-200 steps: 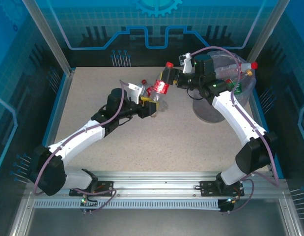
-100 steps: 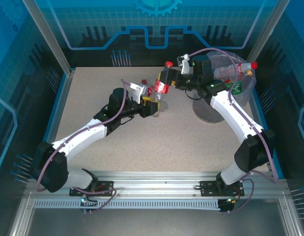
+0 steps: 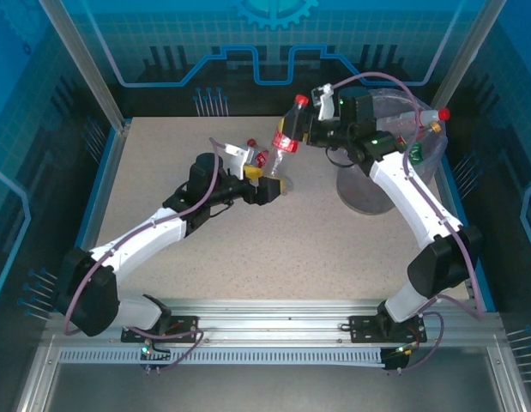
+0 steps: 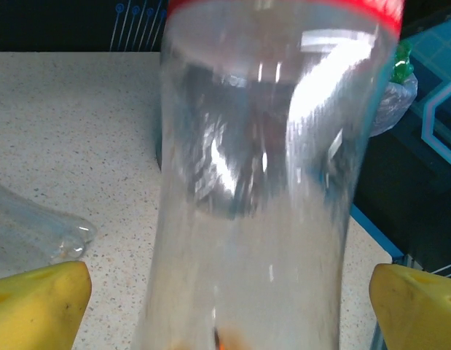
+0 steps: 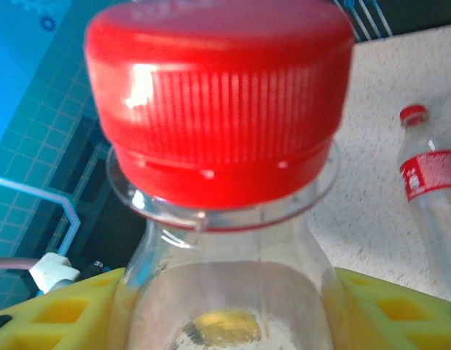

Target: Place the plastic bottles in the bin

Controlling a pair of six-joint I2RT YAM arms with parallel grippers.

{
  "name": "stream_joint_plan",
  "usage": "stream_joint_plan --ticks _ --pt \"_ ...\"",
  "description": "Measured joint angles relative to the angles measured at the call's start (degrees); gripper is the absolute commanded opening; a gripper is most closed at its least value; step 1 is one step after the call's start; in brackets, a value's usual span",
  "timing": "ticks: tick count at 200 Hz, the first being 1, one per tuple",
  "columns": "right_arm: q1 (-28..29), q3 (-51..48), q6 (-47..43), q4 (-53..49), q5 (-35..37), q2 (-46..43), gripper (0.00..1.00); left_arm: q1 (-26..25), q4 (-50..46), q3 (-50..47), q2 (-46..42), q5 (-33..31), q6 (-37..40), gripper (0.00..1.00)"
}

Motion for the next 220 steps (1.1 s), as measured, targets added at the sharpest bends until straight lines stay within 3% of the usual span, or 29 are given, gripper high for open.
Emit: stream_joint_plan --ticks 32,62,110,148,220 --pt "-4.13 3.69 -2.75 -0.09 7.19 -3.50 0.54 2.01 -1.14 0.00 -3.15 -4.09 -3.80 0.99" --pt "-8.28 3.89 -6.16 1.05 19.45 -11.08 0.51 4.83 -5.33 0.26 -2.43 -9.77 -10.10 0.99" --pt "-13.81 -5.49 -9.27 10.80 38.16 -21.57 0.49 6.38 -11.50 2.54 4.87 -14.82 -19.93 0.98" --pt "-17.00 -13.64 -8.52 18.16 46.62 -19.06 0.48 6.49 -13.75 2.64 7.02 -16.28 -24.59 0.97" --pt "-17.79 -17.09 -5.92 26.34 52.78 -12.07 0.48 6.49 -15.47 0.92 5.09 -19.15 -25.83 0.97"
